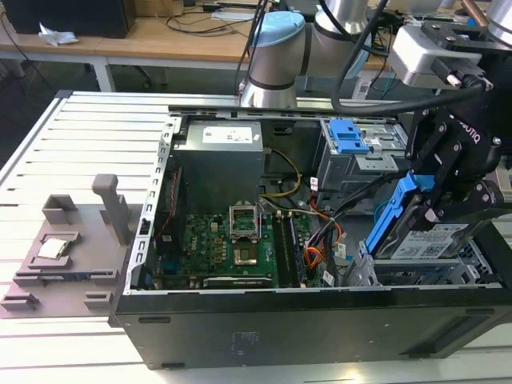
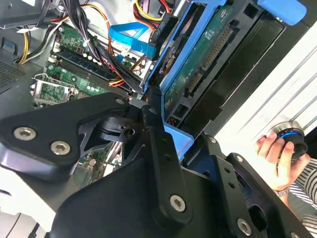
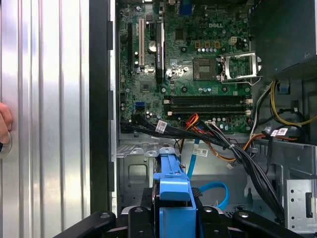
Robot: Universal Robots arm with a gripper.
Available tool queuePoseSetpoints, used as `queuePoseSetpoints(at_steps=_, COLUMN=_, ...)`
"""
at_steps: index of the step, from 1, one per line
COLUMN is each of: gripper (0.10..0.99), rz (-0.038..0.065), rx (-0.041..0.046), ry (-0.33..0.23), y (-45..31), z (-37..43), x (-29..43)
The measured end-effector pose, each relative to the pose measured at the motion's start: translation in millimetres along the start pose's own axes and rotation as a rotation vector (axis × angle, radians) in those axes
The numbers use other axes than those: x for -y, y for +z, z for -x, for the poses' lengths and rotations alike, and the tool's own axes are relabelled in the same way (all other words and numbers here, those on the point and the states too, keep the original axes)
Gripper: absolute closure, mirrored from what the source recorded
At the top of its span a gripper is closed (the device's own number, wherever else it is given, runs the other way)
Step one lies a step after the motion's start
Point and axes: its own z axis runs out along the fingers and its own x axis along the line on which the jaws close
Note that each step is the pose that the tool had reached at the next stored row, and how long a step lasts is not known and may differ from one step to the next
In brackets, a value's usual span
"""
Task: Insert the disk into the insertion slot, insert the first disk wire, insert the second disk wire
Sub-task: 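Insert the disk into the insertion slot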
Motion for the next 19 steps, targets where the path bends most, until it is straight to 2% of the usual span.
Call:
queuePoseSetpoints(at_steps=8, gripper=0.718, rz=0.000, rx=0.0002, ry=0.000, y=0.2, z=0.0, x=0.0)
queuePoseSetpoints(at_steps=9, gripper=0.710, rz=0.000, rx=0.0001, ry=0.000, y=0.2, z=0.0, x=0.0)
queuePoseSetpoints(at_steps=10, gripper=0.643, rz=0.000, rx=0.0001, ry=0.000, y=0.2, z=0.0, x=0.0)
queuePoseSetpoints(at_steps=16, gripper=0.643, rz=0.000, rx=0.0002, ry=0.000, y=0.3, z=0.0, x=0.0)
queuePoseSetpoints(at_steps=18, gripper=0.659, rz=0.000, rx=0.0002, ry=0.000, y=0.3, z=0.0, x=0.0)
queuePoseSetpoints(at_steps=19, gripper=0.788, rz=0.000, rx=0.0002, ry=0.000, y=0.3, z=0.0, x=0.0)
